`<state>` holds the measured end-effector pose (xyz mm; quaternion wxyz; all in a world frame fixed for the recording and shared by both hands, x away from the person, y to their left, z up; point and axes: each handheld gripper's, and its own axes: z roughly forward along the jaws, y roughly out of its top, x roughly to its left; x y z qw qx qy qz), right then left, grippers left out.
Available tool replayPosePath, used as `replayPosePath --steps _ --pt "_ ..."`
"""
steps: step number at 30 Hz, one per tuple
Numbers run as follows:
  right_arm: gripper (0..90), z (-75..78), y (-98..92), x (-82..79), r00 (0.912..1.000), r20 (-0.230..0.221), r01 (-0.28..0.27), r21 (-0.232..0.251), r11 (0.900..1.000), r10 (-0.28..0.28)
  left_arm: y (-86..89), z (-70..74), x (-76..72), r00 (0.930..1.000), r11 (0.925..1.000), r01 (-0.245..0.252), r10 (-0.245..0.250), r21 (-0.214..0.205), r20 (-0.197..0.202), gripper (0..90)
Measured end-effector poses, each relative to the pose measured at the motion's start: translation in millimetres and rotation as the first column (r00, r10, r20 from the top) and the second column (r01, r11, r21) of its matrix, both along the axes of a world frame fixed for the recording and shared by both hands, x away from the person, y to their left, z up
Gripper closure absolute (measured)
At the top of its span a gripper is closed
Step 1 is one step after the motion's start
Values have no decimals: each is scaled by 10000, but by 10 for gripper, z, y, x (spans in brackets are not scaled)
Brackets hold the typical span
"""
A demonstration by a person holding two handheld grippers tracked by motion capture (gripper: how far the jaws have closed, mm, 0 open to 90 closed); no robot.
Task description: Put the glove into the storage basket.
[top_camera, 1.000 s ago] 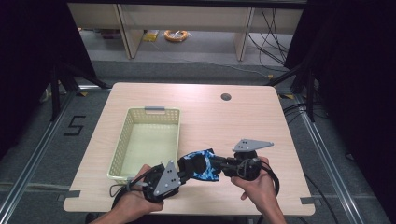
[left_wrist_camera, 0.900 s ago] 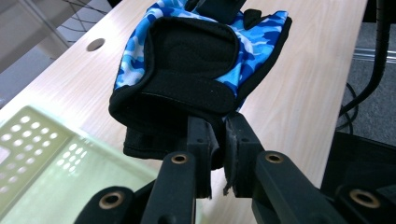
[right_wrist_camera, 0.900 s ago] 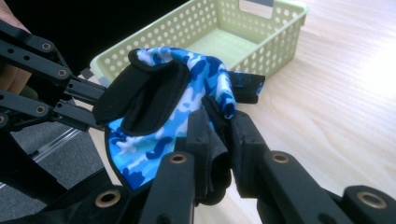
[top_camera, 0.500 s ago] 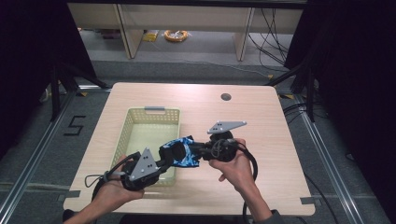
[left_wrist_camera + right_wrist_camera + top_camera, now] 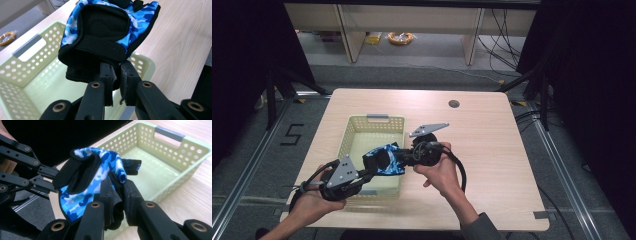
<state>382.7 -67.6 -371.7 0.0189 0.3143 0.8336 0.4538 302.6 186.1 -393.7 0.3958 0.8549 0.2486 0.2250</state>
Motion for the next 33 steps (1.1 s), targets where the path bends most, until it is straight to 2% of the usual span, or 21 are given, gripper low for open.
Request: replayPosePath --steps 2,4,5,6,7,8,9,10,12,13,14,22,25,26,27,31,32,33 --pt "802 -25 54 23 10000 35 -38 -62 10000 39 50 -19 21 10000 9998 -15 15 194 2 809" --pt "802 -48 113 34 9999 -154 -32 -74 10000 31 87 -49 32 9997 9999 -75 79 155 -232 809" --pt "802 -65 138 46 9999 -93 -72 -194 9998 70 114 -58 47 9998 9996 -88 93 271 -194 809" --pt "802 -83 169 51 9998 -180 -77 -219 9997 73 133 -71 48 9996 9996 -131 137 253 -233 809" --pt "802 -101 192 62 9996 -258 -92 -241 9997 85 142 -95 51 9994 9998 -210 211 28 -281 809" --pt "802 -127 217 81 9997 -233 -115 -272 9996 109 173 -106 58 9992 9995 -242 247 182 -321 809" --pt "802 -152 250 99 9995 -312 -116 -298 9995 106 180 -127 62 9989 9994 -350 352 62 -319 809" --pt "802 -168 268 113 9993 -344 -159 -316 9994 148 212 -126 71 9989 9988 -283 298 407 -358 809" --pt "803 -212 327 133 9988 -478 -155 -403 9991 135 226 -180 77 9984 9991 -370 379 211 -424 809" --pt "802 -236 357 143 9986 -504 -170 -454 9988 147 245 -192 78 9976 9985 -410 430 372 -549 809" --pt "802 -261 384 152 9983 -576 -153 -475 9988 125 258 -217 87 9978 9989 -385 400 281 -532 809" --pt "802 -480 588 239 9952 -978 -104 -664 9977 39 389 -375 152 9924 9971 -617 661 456 -1035 808" --pt "802 -554 658 279 9940 -1098 -81 -746 9972 -1 438 -402 188 9911 9956 -580 662 730 -1152 808" --pt "802 -569 670 292 9935 -1136 -185 -853 9962 87 461 -403 206 9901 9944 -404 530 974 -1298 808" --pt "802 -589 690 295 9926 -1217 -155 -874 9960 48 466 -417 214 9872 9948 -507 634 884 -1465 807" --pt "802 -655 736 303 9899 -1416 -66 -944 9955 -68 493 -436 252 9854 9941 -428 583 994 -1596 806" --pt "801 -681 746 311 9911 -1331 -24 -846 9964 -89 487 -449 254 9823 9944 -550 700 897 -1737 806" --pt "801 -681 747 309 9895 -1443 -65 -1020 9948 -83 496 -449 264 9830 9940 -465 632 994 -1726 805"
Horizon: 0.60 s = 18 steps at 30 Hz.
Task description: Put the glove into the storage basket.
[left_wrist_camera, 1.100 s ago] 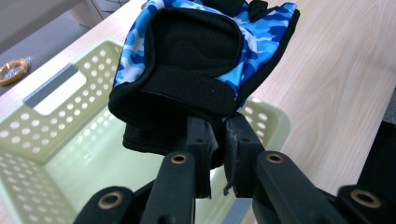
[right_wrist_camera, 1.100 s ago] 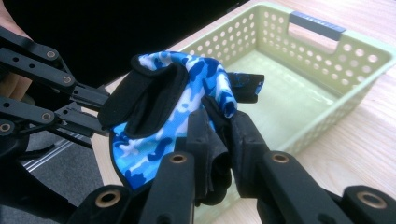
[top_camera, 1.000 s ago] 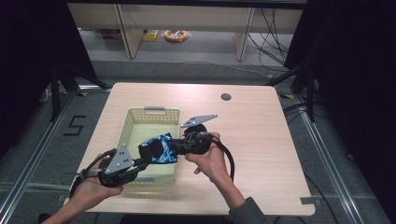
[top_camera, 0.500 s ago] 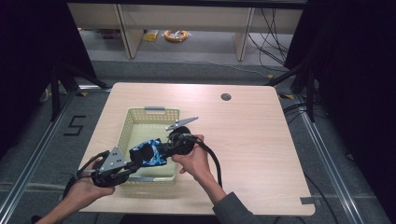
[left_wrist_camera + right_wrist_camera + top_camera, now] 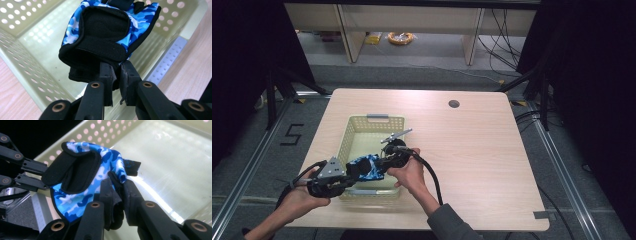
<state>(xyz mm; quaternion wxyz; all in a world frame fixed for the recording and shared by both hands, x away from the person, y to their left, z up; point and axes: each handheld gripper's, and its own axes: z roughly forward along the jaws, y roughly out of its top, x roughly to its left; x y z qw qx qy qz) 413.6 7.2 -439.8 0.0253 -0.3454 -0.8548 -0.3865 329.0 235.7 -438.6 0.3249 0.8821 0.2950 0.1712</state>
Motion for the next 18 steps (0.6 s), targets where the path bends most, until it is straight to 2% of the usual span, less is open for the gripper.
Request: replayPosePath --steps 8,9,10,12,13,15,17,18 --pt "801 -99 55 -24 9999 -127 0 -414 9991 -5 38 -26 13 9991 10000 74 -76 -39 -418 782" --pt "801 -116 64 -29 9998 -207 11 -597 9982 -23 48 -26 21 9985 9999 103 -107 -74 -542 776" --pt "802 -117 76 -52 9979 -604 200 -769 9968 -247 59 -23 27 9981 9999 26 -33 -105 -614 769" --pt "801 -123 83 -43 9996 -276 -3 -706 9975 -16 80 3 39 9982 9998 137 -144 -130 -574 752" --pt "801 -120 86 -52 9991 -400 70 -776 9970 -101 80 14 35 9985 9997 130 -140 -184 -528 747" --pt "801 -124 89 -53 9995 -323 -30 -893 9960 2 72 37 15 9987 9998 76 -85 -185 -500 716" --pt "801 -117 97 -62 9995 -325 16 -1208 9927 -55 87 75 3 9977 9997 165 -176 -185 -652 684" --pt "801 -117 92 -57 9998 -180 -49 -1367 9906 25 105 100 -5 9976 9994 71 -94 -337 -686 657"
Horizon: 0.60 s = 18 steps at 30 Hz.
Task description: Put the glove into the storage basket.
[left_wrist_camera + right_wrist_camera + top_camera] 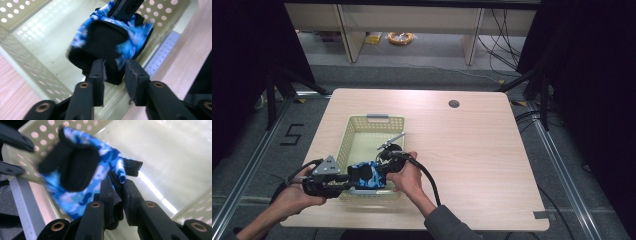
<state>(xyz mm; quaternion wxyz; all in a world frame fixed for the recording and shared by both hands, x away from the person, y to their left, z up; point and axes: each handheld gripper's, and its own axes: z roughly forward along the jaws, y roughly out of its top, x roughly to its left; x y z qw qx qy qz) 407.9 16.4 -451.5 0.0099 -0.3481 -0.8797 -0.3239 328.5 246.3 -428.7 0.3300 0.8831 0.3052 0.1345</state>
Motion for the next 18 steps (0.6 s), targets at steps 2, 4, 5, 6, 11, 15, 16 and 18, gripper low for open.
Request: replayPosePath --steps 2,4,5,6,11,15,16,18 --pt "801 -1 -4 -10 9999 -107 26 -41 10000 -26 56 51 -4 9997 10000 -25 23 81 225 652" --pt "801 -6 -1 -26 9998 -188 110 -225 9997 -114 98 73 -5 9995 9998 34 -41 221 319 656" --pt "800 -12 -1 -27 9999 -110 -25 -207 9998 22 106 70 -13 9996 9997 -93 87 204 282 656" --pt "800 -17 -4 -25 9999 -6 -116 -265 9996 116 111 69 -14 9992 9996 -238 233 145 337 660" --pt "795 -17 -3 -50 9999 -82 -122 -351 9993 119 111 79 -14 9987 9999 -123 118 105 497 645" --pt "786 -3 4 -73 9999 -96 -120 -421 9990 116 74 82 -13 9985 9999 -149 148 13 528 611" --pt "783 -1 5 -75 9999 -113 -131 -443 9989 126 58 83 -17 9982 9997 -227 231 -81 560 593" --pt "778 3 2 -78 9999 8 -163 -592 9981 164 32 92 -23 9989 9999 -77 80 -70 462 569"
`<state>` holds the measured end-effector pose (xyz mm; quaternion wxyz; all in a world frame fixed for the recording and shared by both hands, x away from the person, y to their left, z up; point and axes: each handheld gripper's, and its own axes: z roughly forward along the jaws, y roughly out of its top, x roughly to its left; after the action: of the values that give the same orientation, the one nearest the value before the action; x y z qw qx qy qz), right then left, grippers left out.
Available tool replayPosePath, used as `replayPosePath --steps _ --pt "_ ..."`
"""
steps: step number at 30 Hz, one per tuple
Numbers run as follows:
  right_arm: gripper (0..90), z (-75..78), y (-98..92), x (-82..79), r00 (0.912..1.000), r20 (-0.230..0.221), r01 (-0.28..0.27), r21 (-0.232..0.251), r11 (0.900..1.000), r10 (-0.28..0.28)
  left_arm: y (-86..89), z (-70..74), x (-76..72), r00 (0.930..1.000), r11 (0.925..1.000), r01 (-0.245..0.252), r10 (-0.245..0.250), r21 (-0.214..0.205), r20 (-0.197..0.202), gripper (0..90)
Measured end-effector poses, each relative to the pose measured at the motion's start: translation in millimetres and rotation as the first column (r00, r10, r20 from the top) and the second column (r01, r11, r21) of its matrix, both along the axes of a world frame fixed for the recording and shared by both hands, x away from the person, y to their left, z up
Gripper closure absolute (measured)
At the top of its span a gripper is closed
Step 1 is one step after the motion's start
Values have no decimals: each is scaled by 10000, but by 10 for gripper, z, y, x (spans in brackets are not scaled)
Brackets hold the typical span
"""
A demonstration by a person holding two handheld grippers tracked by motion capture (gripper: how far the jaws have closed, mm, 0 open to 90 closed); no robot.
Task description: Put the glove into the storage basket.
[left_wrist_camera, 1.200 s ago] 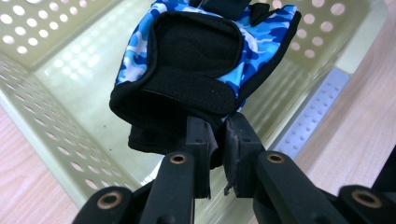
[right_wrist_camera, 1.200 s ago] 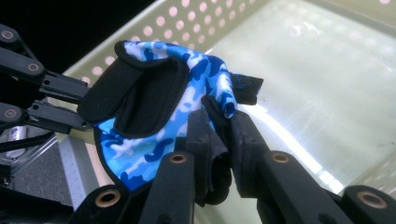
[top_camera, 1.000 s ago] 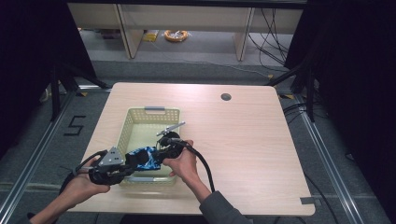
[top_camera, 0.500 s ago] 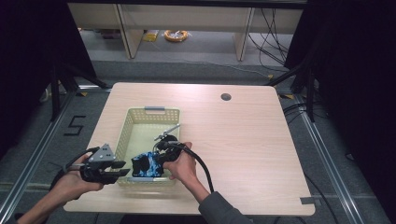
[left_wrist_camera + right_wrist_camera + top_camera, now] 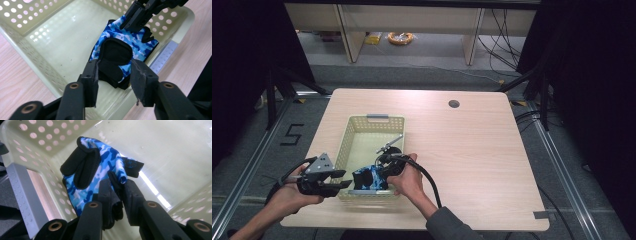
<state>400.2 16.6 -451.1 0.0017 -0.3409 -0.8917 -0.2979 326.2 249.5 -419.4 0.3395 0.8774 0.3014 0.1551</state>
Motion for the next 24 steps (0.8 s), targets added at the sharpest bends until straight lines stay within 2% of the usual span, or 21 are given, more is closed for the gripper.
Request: replayPosePath --steps 2,3,5,6,7,10,12,13,16,18,19,20,21,23,24 --pt "775 4 2 -8 10000 48 -83 -59 9999 84 -23 2 -11 10000 10000 2 -2 17 18 546" --pt "770 -1 -1 3 9992 246 -296 -114 9995 299 -38 -4 -16 10000 10000 4 -4 -31 57 537" --pt "758 7 8 -12 9985 347 -412 -324 9986 424 -64 -9 -29 9999 10000 -43 43 -27 -101 514" --pt "749 10 12 -16 9983 328 -467 -383 9982 480 -67 -5 -24 9999 9999 118 -118 67 11 505" --pt "741 17 16 -21 9982 333 -485 -474 9977 501 -82 -6 -40 9999 10000 92 -91 15 -108 499" --pt "689 54 15 -17 9966 591 -538 -732 9959 582 -96 5 -42 10000 10000 -14 14 24 1 475" --pt "650 78 3 -12 9962 671 -512 -694 9963 559 -100 12 -42 10000 10000 2 -2 -77 -54 458" --pt "632 89 -2 -17 9965 628 -510 -698 9963 554 -101 16 -41 9997 9998 -202 200 -83 -155 445" --pt "596 125 -32 -26 9954 769 -527 -652 9965 577 -91 31 -15 10000 10000 -73 73 -30 -27 414" --pt "567 154 -56 -32 9954 825 -454 -468 9979 492 -107 34 -35 9995 9992 -274 270 -284 -142 402" --pt "556 175 -70 -38 9958 837 -346 -381 9987 377 -104 46 -30 9998 9997 -217 216 -142 -45 395" --pt "542 200 -94 -39 9950 915 -372 -260 9990 394 -125 38 -50 9992 9984 -388 383 -414 -139 388" --pt "527 225 -108 -56 9958 872 -259 -155 9995 272 -128 44 -51 9998 9989 -209 206 -409 -71 378" --pt "499 265 -148 -72 9933 1091 -368 -44 9993 370 -148 46 -71 9994 9979 -331 326 -551 -101 359" --pt "487 286 -174 -89 9918 1242 -315 124 9994 297 -153 49 -69 9996 9978 -278 280 -596 30 351"
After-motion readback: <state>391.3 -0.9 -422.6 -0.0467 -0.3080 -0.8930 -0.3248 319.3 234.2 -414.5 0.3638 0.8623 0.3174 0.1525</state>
